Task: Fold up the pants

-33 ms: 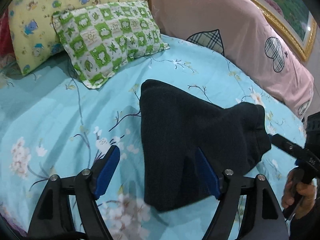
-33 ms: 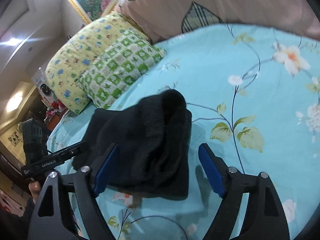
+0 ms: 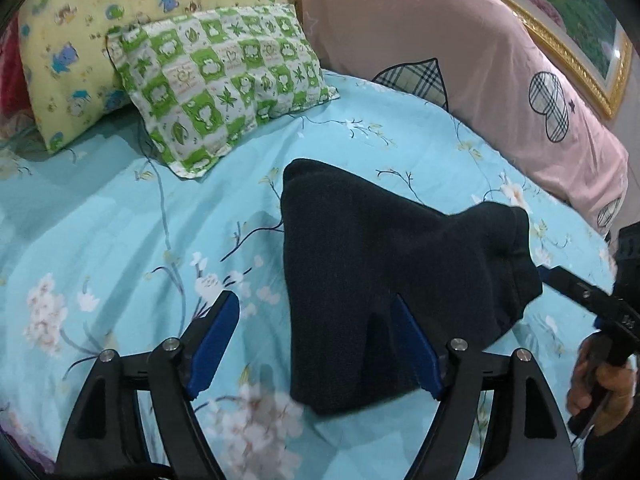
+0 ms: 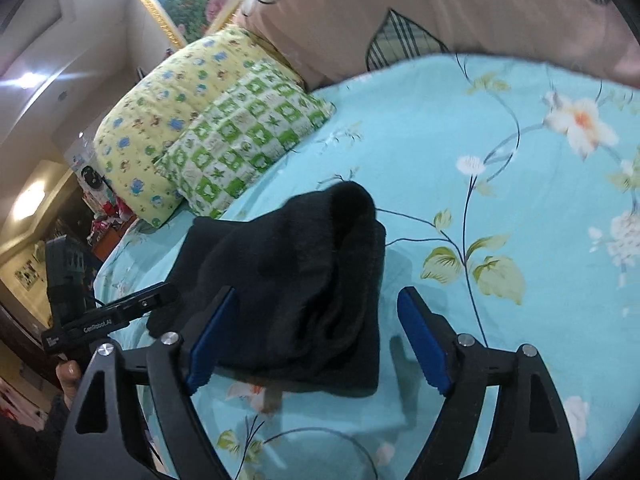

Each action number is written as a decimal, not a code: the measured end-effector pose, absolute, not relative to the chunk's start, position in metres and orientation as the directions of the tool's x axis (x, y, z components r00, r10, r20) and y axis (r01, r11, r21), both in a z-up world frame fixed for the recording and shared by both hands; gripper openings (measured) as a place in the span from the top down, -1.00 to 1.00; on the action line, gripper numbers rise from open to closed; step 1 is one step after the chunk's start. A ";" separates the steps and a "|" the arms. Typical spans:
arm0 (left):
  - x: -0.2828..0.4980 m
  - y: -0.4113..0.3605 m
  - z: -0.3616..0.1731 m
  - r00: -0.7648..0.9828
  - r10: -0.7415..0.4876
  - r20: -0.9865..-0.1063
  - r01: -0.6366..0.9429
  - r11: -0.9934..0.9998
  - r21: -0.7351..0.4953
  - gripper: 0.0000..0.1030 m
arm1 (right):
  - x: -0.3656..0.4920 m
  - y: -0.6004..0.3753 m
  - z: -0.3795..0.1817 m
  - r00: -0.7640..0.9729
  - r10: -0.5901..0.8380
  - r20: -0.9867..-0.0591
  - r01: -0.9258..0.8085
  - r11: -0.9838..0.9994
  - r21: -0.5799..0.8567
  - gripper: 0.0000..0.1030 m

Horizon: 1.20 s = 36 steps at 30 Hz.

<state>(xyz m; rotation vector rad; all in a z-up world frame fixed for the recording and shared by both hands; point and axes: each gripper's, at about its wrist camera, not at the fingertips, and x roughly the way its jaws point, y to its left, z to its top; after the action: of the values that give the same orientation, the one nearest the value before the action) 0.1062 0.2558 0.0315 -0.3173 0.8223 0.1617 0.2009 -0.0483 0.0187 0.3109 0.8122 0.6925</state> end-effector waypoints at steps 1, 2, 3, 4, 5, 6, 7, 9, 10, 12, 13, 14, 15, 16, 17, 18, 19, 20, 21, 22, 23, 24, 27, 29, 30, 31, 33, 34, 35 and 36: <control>0.101 0.253 0.034 0.669 0.030 -0.743 -0.262 0.944 -0.198 -0.57 | 0.195 -0.048 0.023 0.492 0.668 -0.557 -0.457 0.744 0.488 -0.67; 0.097 0.250 0.034 0.668 0.036 -0.743 -0.261 0.947 -0.189 -0.58 | 0.190 -0.047 0.026 0.497 0.668 -0.554 -0.470 0.744 0.475 -0.70; 0.093 0.248 0.035 0.667 0.043 -0.743 -0.260 0.949 -0.179 -0.58 | 0.186 -0.046 0.029 0.499 0.668 -0.551 -0.481 0.743 0.465 -0.72; 0.088 0.245 0.035 0.666 0.051 -0.744 -0.260 0.951 -0.167 -0.58 | 0.182 -0.044 0.032 0.501 0.667 -0.551 -0.495 0.743 0.450 -0.73; 0.084 0.243 0.034 0.663 0.062 -0.746 -0.261 0.953 -0.153 -0.59 | 0.176 -0.042 0.034 0.505 0.662 -0.554 -0.509 0.746 0.429 -0.73; 0.082 0.241 0.034 0.660 0.071 -0.748 -0.265 0.954 -0.143 -0.59 | 0.172 -0.040 0.034 0.508 0.657 -0.558 -0.517 0.750 0.412 -0.74; 0.078 0.239 0.033 0.658 0.078 -0.749 -0.268 0.954 -0.137 -0.59 | 0.169 -0.038 0.035 0.511 0.648 -0.565 -0.523 0.756 0.395 -0.74; 0.073 0.238 0.032 0.657 0.081 -0.750 -0.273 0.952 -0.136 -0.59 | 0.162 -0.033 0.035 0.509 0.637 -0.579 -0.534 0.761 0.367 -0.74; 0.071 0.238 0.031 0.654 0.079 -0.752 -0.279 0.950 -0.142 -0.60 | 0.159 -0.031 0.034 0.508 0.637 -0.580 -0.540 0.760 0.362 -0.74; 0.070 0.239 0.029 0.647 0.077 -0.759 -0.287 0.946 -0.149 -0.60 | 0.152 -0.030 0.033 0.510 0.633 -0.583 -0.547 0.761 0.348 -0.74; 0.070 0.239 0.028 0.643 0.079 -0.762 -0.291 0.945 -0.147 -0.60 | 0.150 -0.029 0.033 0.514 0.625 -0.588 -0.547 0.766 0.337 -0.75; 0.069 0.239 0.027 0.639 0.084 -0.765 -0.295 0.945 -0.143 -0.60 | 0.148 -0.027 0.032 0.520 0.614 -0.594 -0.547 0.773 0.320 -0.76; 0.068 0.238 0.027 0.635 0.090 -0.767 -0.301 0.944 -0.138 -0.60 | 0.146 -0.026 0.032 0.524 0.607 -0.597 -0.548 0.777 0.310 -0.79; 0.067 0.236 0.026 0.632 0.102 -0.768 -0.307 0.943 -0.128 -0.60 | 0.143 -0.025 0.032 0.528 0.601 -0.600 -0.549 0.780 0.299 -0.87; 0.066 0.234 0.026 0.631 0.113 -0.767 -0.312 0.943 -0.118 -0.60 | 0.141 -0.024 0.031 0.530 0.598 -0.602 -0.553 0.782 0.290 -0.89; 0.064 0.232 0.026 0.631 0.122 -0.766 -0.315 0.943 -0.109 -0.60 | 0.139 -0.023 0.031 0.533 0.593 -0.603 -0.556 0.783 0.279 -0.90; 0.062 0.229 0.026 0.631 0.131 -0.764 -0.318 0.943 -0.101 -0.60 | 0.137 -0.021 0.031 0.534 0.590 -0.606 -0.561 0.783 0.267 -0.90; 0.061 0.227 0.026 0.631 0.135 -0.764 -0.319 0.943 -0.097 -0.60 | 0.134 -0.019 0.030 0.538 0.579 -0.613 -0.568 0.786 0.243 -0.90; 0.060 0.225 0.026 0.629 0.139 -0.765 -0.319 0.943 -0.092 -0.60 | 0.132 -0.017 0.029 0.541 0.570 -0.619 -0.570 0.789 0.228 -0.90; 0.059 0.222 0.025 0.628 0.141 -0.765 -0.316 0.945 -0.084 -0.60 | 0.130 -0.015 0.028 0.543 0.559 -0.627 -0.571 0.793 0.212 -0.90; 0.058 0.218 0.024 0.626 0.145 -0.766 -0.312 0.947 -0.075 -0.60 | 0.129 -0.013 0.027 0.541 0.554 -0.633 -0.575 0.793 0.202 -0.90; 0.056 0.215 0.023 0.623 0.153 -0.767 -0.310 0.948 -0.063 -0.60 | 0.127 -0.012 0.025 0.536 0.553 -0.638 -0.579 0.791 0.198 -0.90; 0.053 0.207 0.021 0.621 0.167 -0.766 -0.306 0.951 -0.040 -0.60 | 0.125 -0.011 0.021 0.536 0.544 -0.645 -0.575 0.795 0.192 -0.90; 0.051 0.204 0.020 0.620 0.176 -0.765 -0.307 0.951 -0.030 -0.60 | 0.123 -0.011 0.019 0.533 0.547 -0.645 -0.576 0.794 0.197 -0.90; 0.051 0.203 0.021 0.618 0.184 -0.764 -0.309 0.951 -0.021 -0.60 | 0.122 -0.011 0.019 0.534 0.546 -0.646 -0.576 0.794 0.195 -0.90; 0.051 0.202 0.020 0.616 0.191 -0.765 -0.309 0.951 -0.012 -0.60 | 0.122 -0.011 0.019 0.536 0.543 -0.646 -0.576 0.795 0.190 -0.90; 0.052 0.199 0.020 0.610 0.203 -0.766 -0.302 0.953 0.012 -0.61 | 0.122 -0.010 0.020 0.541 0.541 -0.644 -0.578 0.795 0.182 -0.90; 0.053 0.198 0.020 0.607 0.216 -0.765 -0.303 0.953 0.029 -0.61 | 0.122 -0.010 0.020 0.542 0.542 -0.643 -0.579 0.795 0.182 -0.90; 0.052 0.197 0.020 0.608 0.223 -0.762 -0.302 0.952 0.038 -0.62 | 0.122 -0.010 0.021 0.544 0.541 -0.641 -0.577 0.796 0.181 -0.90; 0.052 0.196 0.020 0.610 0.229 -0.759 -0.301 0.953 0.045 -0.64 | 0.123 -0.010 0.022 0.546 0.541 -0.640 -0.576 0.797 0.182 -0.90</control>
<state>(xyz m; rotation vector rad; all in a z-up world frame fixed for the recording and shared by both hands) 0.0524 0.1959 0.0204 -0.0897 0.8622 0.3064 0.1225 -0.0097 0.0216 -0.0516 0.7403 0.6628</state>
